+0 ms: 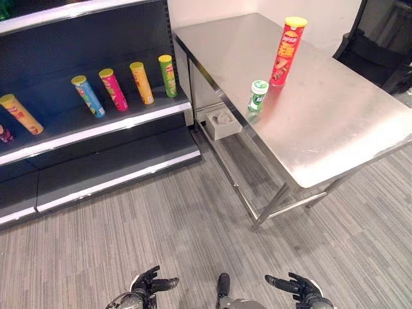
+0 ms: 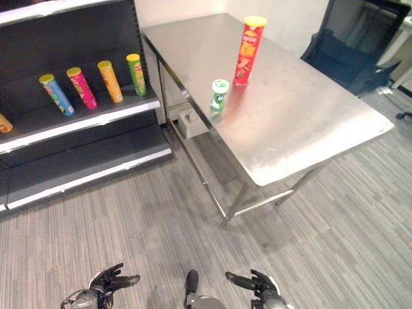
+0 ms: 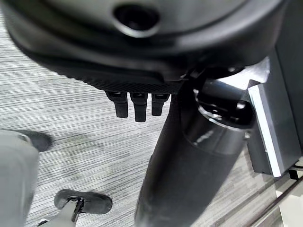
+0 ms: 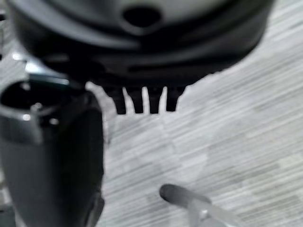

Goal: Put the goods on the table back onto the shelves and tidy them up.

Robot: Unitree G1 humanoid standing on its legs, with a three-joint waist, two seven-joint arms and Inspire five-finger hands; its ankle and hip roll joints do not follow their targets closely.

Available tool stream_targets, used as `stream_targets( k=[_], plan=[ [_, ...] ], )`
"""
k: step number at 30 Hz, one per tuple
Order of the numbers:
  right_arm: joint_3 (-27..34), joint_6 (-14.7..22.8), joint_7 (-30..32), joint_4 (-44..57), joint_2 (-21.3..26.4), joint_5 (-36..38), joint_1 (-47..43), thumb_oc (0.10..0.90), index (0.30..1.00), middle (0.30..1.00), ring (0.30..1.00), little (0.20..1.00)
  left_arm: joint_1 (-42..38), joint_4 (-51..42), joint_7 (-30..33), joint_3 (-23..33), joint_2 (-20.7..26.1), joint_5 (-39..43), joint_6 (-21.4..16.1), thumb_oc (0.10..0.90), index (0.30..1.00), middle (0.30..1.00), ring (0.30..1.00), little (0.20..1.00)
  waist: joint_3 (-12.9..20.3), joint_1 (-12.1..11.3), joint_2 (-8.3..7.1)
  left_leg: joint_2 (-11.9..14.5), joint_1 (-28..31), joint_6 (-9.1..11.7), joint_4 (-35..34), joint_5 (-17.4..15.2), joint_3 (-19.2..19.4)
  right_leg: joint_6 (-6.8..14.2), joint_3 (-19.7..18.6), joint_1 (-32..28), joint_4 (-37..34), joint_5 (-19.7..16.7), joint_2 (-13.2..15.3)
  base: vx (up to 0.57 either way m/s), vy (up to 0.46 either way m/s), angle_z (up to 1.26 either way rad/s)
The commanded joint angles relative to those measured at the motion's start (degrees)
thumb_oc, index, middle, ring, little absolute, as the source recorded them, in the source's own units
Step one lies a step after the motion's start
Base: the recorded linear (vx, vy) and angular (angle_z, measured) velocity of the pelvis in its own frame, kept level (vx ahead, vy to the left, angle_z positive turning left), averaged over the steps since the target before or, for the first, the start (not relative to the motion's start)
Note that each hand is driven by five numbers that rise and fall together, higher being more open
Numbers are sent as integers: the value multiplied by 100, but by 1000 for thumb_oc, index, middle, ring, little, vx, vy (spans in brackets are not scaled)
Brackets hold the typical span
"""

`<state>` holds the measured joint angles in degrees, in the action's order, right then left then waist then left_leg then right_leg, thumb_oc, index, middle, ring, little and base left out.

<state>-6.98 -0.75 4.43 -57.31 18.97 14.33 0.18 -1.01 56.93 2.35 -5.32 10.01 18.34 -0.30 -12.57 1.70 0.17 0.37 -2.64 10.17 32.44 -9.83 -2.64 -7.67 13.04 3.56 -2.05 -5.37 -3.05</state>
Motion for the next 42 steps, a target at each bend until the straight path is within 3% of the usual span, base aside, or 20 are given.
stream_targets(
  k=[1, 3, 4, 5, 6, 7, 10, 12, 14, 15, 19, 21, 22, 29, 38, 42],
  plan=[
    [-166, 61, 102, -136, 215, 60, -144, 800, 900, 900, 900, 900, -17, 94, -26, -241, 322, 203, -156, 800, 900, 900, 900, 900, -295, -165, -226, 353, -771, -565, -40, 1198, 927, 1040, 90, -817, -295, 378, 610, 223, 31, 14],
    [-202, 78, 112, -144, 198, 40, -163, 800, 900, 900, 900, 900, -15, 149, -40, -302, 302, 110, -155, 800, 900, 900, 900, 900, -287, -227, -229, 543, -727, -618, -1133, 1022, 1064, 1166, 90, -901, -295, 453, 692, 283, 132, 16],
    [-252, 62, 139, -149, 205, -48, -172, 800, 900, 900, 900, 900, -16, 165, -35, -334, 295, 60, -148, 800, 900, 900, 900, 900, -234, -295, -100, 753, -861, -501, -2328, 1521, 1029, 1235, 92, -977, -295, 591, 622, 350, 208, 59],
    [-274, 60, 149, -149, 203, -89, -177, 800, 900, 900, 900, 900, -20, 172, -32, -341, 286, 61, -135, 800, 900, 900, 900, 900, -210, -346, -23, 823, -823, -438, -2903, 1817, 943, 1247, 76, -1055, -295, 678, 578, 593, 332, 29],
    [-273, 65, 176, -237, 223, -172, -157, 800, 900, 900, 900, 900, -38, 263, -13, -350, 242, 79, -146, 800, 900, 900, 900, 900, -192, -453, 46, 781, -1023, -243, -3683, 2120, 491, 1270, -94, -1357, -295, 926, 552, 679, 429, 19],
    [-245, 58, 132, -301, 154, -190, -107, 800, 900, 900, 900, 900, 2, 375, -17, -324, 214, 73, -158, 800, 900, 900, 900, 900, -30, -437, 118, 793, -779, -212, -3740, 2220, 564, 1342, -247, -1490, -295, 1004, 603, 739, 557, -62],
    [-219, 0, 72, -345, 33, -264, -103, 800, 900, 900, 900, 900, -25, 453, 0, -246, 326, 26, -183, 800, 900, 900, 900, 900, 170, -487, -63, 483, -541, -500, -3529, 1875, 757, 1579, -508, -1528, -150, 945, 1152, 422, 498, -144],
    [-144, -16, 83, -398, -46, -209, -217, 800, 900, 900, 900, 900, -218, 479, 72, -118, 510, 71, -152, 800, 900, 900, 900, 900, 158, -451, -111, 184, -225, -830, -3690, 1569, 969, 1786, -684, -758, 1172, 692, 1474, 226, 547, -73],
    [-32, -1, 126, -387, -40, -67, -231, 800, 900, 900, 900, 900, -292, 500, 85, -112, 617, 42, -147, 800, 900, 900, 900, 900, -79, -310, -41, 26, 71, -1045, -3744, 1361, 1077, 1688, -694, -82, 2557, 26, 1675, 86, 405, -13],
    [-20, 7, 138, -412, -55, -52, -201, 800, 900, 900, 900, 900, -277, 518, 79, -100, 643, 23, -141, 800, 900, 900, 900, 900, -97, -301, -29, 41, 134, -1051, -3744, 1288, 1136, 1669, -599, 51, 2716, 17, 1747, 113, 224, 33],
    [45, 10, 173, -581, -46, 13, -185, 800, 900, 900, 900, 900, -342, 550, 102, -109, 688, 28, -178, 800, 900, 900, 900, 900, -139, -229, -45, 72, 256, -983, -3744, 1123, 1189, 1648, -273, 276, 1944, 179, 1701, 101, 8, 12],
    [117, 8, 195, -726, -26, 116, -210, 800, 900, 900, 900, 900, -427, 573, 119, -155, 697, 53, -209, 800, 900, 900, 900, 900, -223, -137, -100, 53, 345, -947, -3744, 1029, 1179, 1707, -255, 393, 1171, 146, 1512, 126, -89, -10],
    [163, -72, 186, -1026, -54, 117, -116, 800, 900, 900, 900, 900, -457, 679, 116, -190, 743, -121, -150, 800, 900, 900, 900, 900, -205, -74, -200, 16, 413, -925, -3744, 972, 1173, 1808, -366, 199, 481, 124, 1409, 120, -84, 6],
    [568, -86, 149, -1613, -20, 242, 232, 800, 900, 900, 900, 900, -379, 643, 66, -180, 624, -76, -253, 800, 900, 900, 900, 900, -21, 22, -323, 106, 552, -835, -3744, 938, 1138, 1776, -335, -273, -107, -58, 1249, 103, -87, 11],
    [1060, -50, 178, -1689, 184, 492, 517, 800, 900, 900, 900, 900, -262, 606, -18, -207, 599, -190, -236, 800, 900, 900, 900, 900, 117, 170, -333, 296, 748, -706, -3744, 861, 1324, 1780, -431, -435, -295, -50, 1143, 76, -49, -22],
    [1922, 12, 364, -1721, 595, 903, 719, 800, 900, 900, 900, 900, -228, 583, -56, -132, 666, -261, -217, 800, 900, 900, 900, 900, 207, 353, -303, 362, 908, -664, -3744, 768, 1513, 1801, -545, -462, -295, -8, 1089, 94, -2, -12]
  ],
)
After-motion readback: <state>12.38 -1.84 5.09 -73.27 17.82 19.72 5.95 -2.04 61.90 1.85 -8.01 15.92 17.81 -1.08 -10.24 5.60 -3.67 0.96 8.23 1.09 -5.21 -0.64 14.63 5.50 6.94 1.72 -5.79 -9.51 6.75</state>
